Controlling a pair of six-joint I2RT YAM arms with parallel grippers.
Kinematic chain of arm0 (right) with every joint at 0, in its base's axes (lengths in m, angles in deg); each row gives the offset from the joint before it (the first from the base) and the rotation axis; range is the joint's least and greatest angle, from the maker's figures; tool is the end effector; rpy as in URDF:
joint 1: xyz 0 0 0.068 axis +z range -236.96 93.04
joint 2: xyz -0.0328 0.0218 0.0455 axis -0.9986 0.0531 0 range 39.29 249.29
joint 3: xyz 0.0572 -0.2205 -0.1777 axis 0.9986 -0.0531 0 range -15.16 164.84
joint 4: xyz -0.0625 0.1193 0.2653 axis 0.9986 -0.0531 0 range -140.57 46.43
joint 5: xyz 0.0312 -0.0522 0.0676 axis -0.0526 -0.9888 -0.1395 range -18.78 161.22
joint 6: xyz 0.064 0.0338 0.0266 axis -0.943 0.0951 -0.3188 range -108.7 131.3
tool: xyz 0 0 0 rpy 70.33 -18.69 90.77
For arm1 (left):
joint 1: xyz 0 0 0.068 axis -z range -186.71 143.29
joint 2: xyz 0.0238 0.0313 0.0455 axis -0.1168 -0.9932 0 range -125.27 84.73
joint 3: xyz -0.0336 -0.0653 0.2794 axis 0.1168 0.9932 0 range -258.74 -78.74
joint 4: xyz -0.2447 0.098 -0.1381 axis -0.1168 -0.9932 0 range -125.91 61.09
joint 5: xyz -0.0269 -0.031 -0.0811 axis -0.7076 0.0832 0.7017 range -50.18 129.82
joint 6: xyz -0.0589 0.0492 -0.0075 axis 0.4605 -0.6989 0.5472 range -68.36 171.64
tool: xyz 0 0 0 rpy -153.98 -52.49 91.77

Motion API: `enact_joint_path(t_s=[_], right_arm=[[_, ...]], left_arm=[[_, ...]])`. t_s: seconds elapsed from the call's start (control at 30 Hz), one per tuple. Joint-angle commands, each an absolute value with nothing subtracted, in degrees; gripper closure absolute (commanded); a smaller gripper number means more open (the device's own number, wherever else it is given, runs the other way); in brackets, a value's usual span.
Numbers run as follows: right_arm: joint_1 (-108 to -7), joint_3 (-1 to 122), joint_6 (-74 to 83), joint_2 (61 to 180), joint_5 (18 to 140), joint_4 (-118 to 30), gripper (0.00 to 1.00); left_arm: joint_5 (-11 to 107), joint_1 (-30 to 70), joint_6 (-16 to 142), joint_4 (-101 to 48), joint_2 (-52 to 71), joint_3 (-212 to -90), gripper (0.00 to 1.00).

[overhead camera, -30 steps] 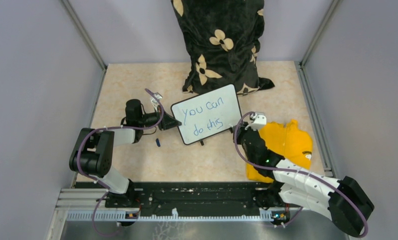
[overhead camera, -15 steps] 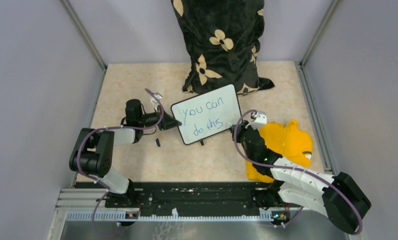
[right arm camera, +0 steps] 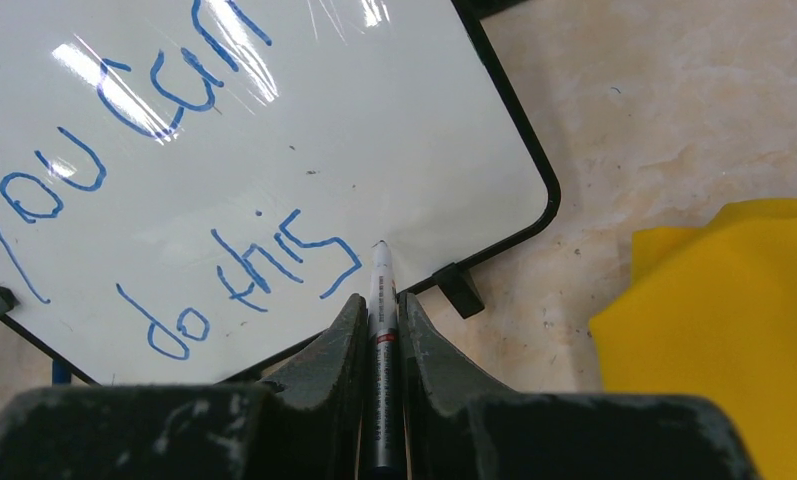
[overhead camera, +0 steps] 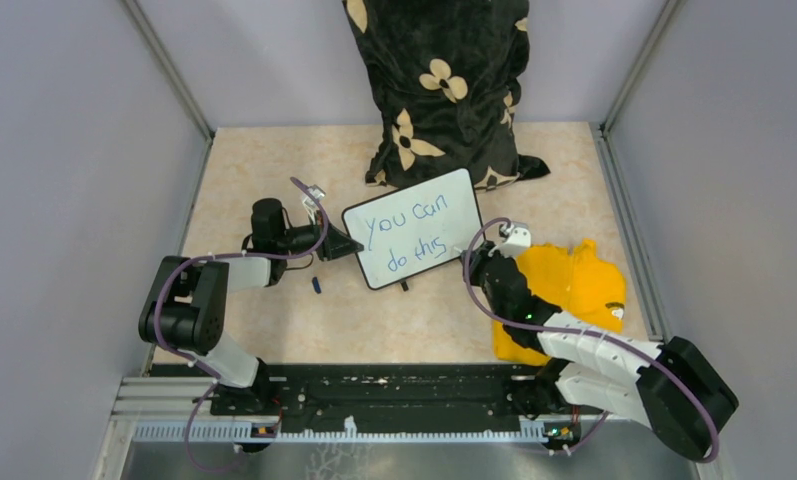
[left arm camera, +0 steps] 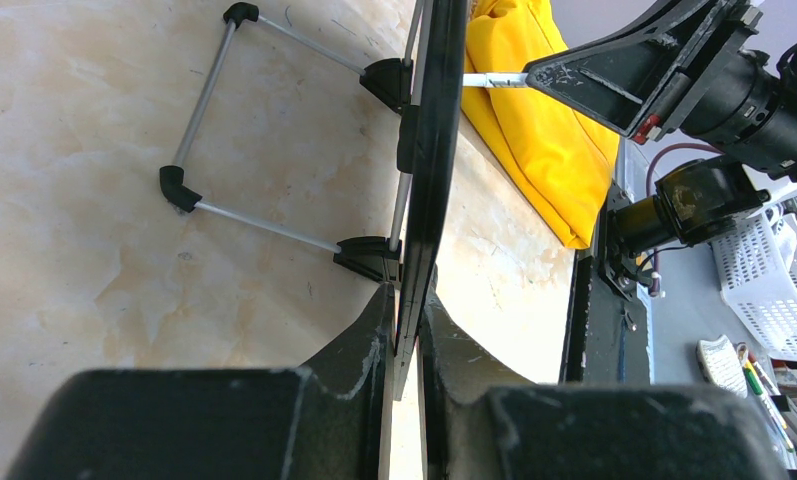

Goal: Write a sentence on the whiteboard

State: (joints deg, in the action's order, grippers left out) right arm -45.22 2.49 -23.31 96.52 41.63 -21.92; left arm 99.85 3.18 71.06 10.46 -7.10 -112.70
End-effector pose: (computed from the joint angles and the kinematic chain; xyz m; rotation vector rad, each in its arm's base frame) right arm 0.2077 0.1418 0.1749 0.2373 1.8498 0.4432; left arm 0.3169 -0.1130 0.1521 0.5928 1.8445 -1.3255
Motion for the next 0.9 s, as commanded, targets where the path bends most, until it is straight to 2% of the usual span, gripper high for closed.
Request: enact_joint_path(t_s=[0.0,0.87], right_arm=[[-45.99,4.6,-23.76,96.98,41.95,-18.26,1.0],[-47.14,5.43,-23.42,100.15,42.87,-16.88,1.0]], left_arm=[[96.69,3.49,69.22,6.07,-9.59,-112.76,0.83],[96.79,3.49,69.31,6.12,-9.58,-112.75,0.83]])
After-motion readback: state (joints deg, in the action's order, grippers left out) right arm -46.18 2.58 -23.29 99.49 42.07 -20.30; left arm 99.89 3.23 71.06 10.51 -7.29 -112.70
